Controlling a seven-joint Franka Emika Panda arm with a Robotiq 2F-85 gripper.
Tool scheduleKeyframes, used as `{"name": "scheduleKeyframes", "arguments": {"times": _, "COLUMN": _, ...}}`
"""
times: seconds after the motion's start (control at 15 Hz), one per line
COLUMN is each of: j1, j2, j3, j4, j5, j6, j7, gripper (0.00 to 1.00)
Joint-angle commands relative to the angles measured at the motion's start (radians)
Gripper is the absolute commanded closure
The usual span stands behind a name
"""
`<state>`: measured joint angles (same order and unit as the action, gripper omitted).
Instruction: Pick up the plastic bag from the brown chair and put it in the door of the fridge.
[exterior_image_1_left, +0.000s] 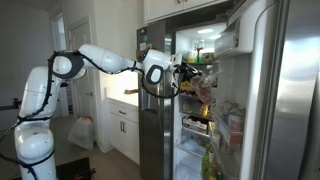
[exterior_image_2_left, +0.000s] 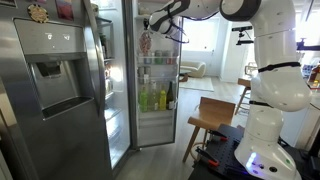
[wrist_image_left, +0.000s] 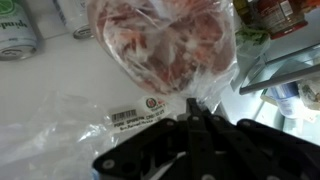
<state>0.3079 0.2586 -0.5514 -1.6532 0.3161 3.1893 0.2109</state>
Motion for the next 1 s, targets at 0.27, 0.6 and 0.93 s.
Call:
{"name": "scheduleKeyframes", "arguments": {"times": 0.27, "j1": -0.1, "j2": 0.177, "j3": 0.051, "j4": 0.225, "j5": 0.04, "j6": 0.073, "j7": 0.05, "gripper": 1.0}}
{"name": "scheduleKeyframes", "arguments": {"times": 0.6, "j1": -0.187, "j2": 0.257, "j3": 0.124, "j4": 0.309, "j5": 0.04, "j6": 0.108, "j7": 0.043, "gripper": 1.0}}
{"name": "scheduleKeyframes", "arguments": {"times": 0.93, "j1": -0.261, "j2": 0.336, "j3": 0.175, "j4": 0.393, "j5": 0.033, "j6": 0.113, "j7": 0.048, "gripper": 1.0}}
